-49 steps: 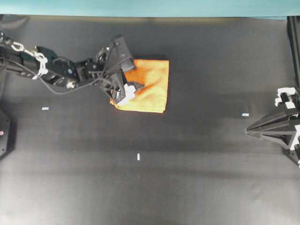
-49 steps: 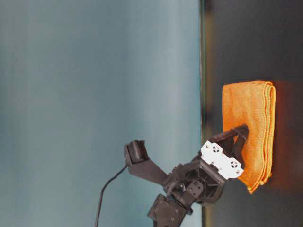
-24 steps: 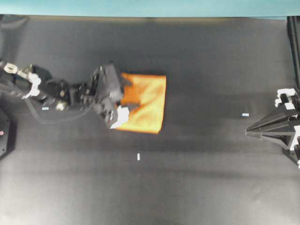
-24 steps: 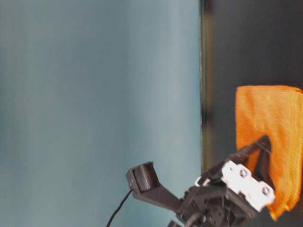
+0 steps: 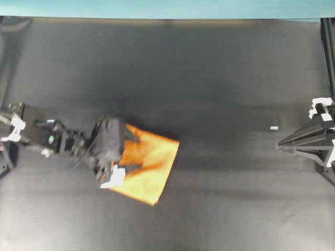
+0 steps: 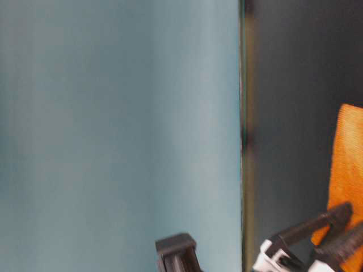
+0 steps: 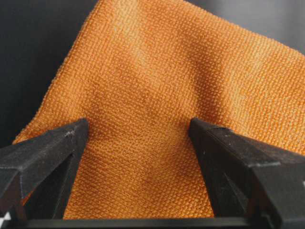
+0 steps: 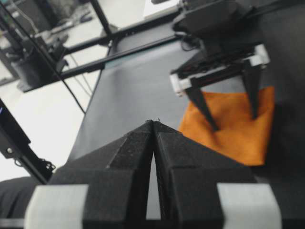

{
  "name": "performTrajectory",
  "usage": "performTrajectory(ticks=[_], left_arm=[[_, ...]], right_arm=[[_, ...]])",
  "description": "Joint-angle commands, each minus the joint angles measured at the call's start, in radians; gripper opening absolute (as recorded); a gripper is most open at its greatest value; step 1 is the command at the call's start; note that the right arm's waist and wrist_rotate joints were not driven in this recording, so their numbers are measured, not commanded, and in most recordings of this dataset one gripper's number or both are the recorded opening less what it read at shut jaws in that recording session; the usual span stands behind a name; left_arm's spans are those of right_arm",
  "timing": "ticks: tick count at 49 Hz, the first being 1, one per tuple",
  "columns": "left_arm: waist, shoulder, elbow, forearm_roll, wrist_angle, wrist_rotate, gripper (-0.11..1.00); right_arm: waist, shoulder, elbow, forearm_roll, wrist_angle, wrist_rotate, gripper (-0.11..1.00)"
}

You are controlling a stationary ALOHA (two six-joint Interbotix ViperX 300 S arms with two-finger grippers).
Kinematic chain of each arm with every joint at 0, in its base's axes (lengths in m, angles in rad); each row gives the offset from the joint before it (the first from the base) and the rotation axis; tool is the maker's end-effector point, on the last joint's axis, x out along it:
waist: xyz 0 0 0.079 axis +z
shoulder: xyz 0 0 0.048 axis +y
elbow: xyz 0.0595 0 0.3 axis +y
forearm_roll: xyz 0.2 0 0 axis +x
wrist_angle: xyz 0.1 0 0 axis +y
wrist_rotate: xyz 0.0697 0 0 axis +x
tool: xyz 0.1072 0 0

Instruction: Push an orange cloth with the left arm to wipe the desk.

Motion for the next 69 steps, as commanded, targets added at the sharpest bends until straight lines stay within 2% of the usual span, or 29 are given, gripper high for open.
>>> performTrajectory(ticks=[1,10,22,32,48,69], left_arm=[[-0.043,-0.012,0.005,0.003,0.002,-0.014,0.84],[-0.109,-0.018,-0.005,0.002,0.049,-0.048,0.84],[-0.209,-0.048,-0.043,0.003,0.13,-0.058,0.84],[-0.279,-0.051,-0.072,0.003,0.138,-0.107,0.84],[-0.383,-0.051,-0.075,0.003,0.141,-0.144,0.84],[-0.399,-0.051,-0.074,0.003,0.141,-0.141,0.84]], right_arm=[[0.0,0.005,-0.006,0.002,-0.006,0.0,0.0],[0.0,0.005,-0.006,0.002,-0.006,0.0,0.0],[0.0,0.005,-0.006,0.002,-0.005,0.002,0.0],[0.0,0.005,-0.006,0.002,-0.006,0.0,0.0],[0.0,0.005,-0.006,0.002,-0.005,0.0,0.0],[0.0,0.005,-0.006,0.002,-0.008,0.002,0.0]])
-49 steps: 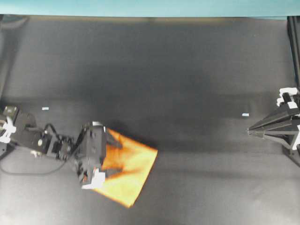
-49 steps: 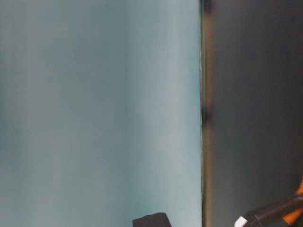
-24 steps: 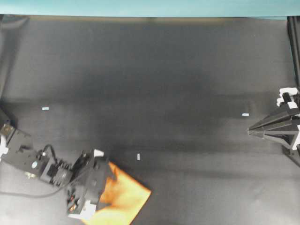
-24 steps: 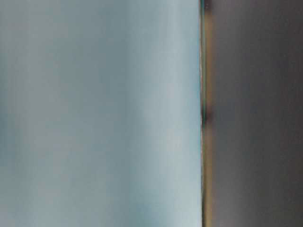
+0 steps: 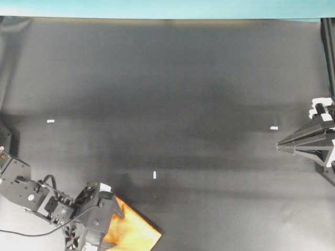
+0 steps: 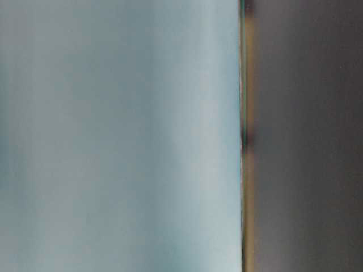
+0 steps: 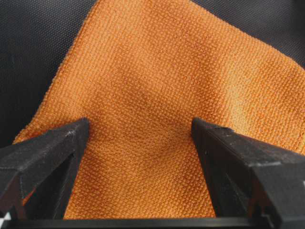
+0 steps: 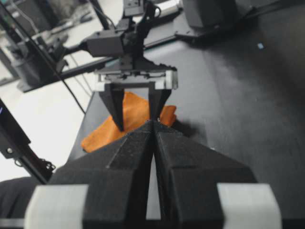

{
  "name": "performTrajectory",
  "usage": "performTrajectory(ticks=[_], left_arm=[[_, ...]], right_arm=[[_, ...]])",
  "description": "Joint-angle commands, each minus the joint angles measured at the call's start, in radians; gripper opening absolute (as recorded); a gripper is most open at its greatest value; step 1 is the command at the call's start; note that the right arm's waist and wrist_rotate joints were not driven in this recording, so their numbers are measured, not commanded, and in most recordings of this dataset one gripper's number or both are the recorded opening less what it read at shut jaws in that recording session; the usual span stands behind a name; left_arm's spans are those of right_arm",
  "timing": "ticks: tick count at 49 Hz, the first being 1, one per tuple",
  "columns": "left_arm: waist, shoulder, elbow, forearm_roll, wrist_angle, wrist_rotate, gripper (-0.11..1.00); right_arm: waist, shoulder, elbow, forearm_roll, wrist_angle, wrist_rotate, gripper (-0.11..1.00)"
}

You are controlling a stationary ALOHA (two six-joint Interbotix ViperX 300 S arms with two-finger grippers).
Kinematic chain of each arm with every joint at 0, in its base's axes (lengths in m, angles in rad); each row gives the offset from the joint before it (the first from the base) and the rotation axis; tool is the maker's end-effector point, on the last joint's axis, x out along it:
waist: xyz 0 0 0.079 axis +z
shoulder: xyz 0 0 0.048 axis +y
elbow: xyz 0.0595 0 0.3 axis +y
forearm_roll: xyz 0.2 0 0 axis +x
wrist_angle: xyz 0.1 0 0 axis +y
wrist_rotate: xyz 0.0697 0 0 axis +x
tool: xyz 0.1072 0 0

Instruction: Push an orange cloth with the left arm to wipe the desk.

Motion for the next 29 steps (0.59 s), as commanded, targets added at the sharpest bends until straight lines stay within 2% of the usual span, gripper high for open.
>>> performTrajectory(ticks=[1,12,22,29], left_arm=[[0.002,-0.014,-0.011,0.005,-0.003,0.011,0.84],[0.043,-0.11,0.011,0.005,-0.017,0.06,0.84],[0.072,-0.295,0.086,0.005,-0.002,0.13,0.84],[0.074,-0.437,0.155,0.005,0.031,0.137,0.84]], right_arm=[[0.0,0.005,-0.006,0.002,-0.008,0.0,0.0],[0.0,0.003,-0.006,0.002,-0.006,0.002,0.0],[0.0,0.002,-0.006,0.002,-0.005,0.0,0.0],[-0.002,0.002,-0.006,0.002,-0.005,0.002,0.0]])
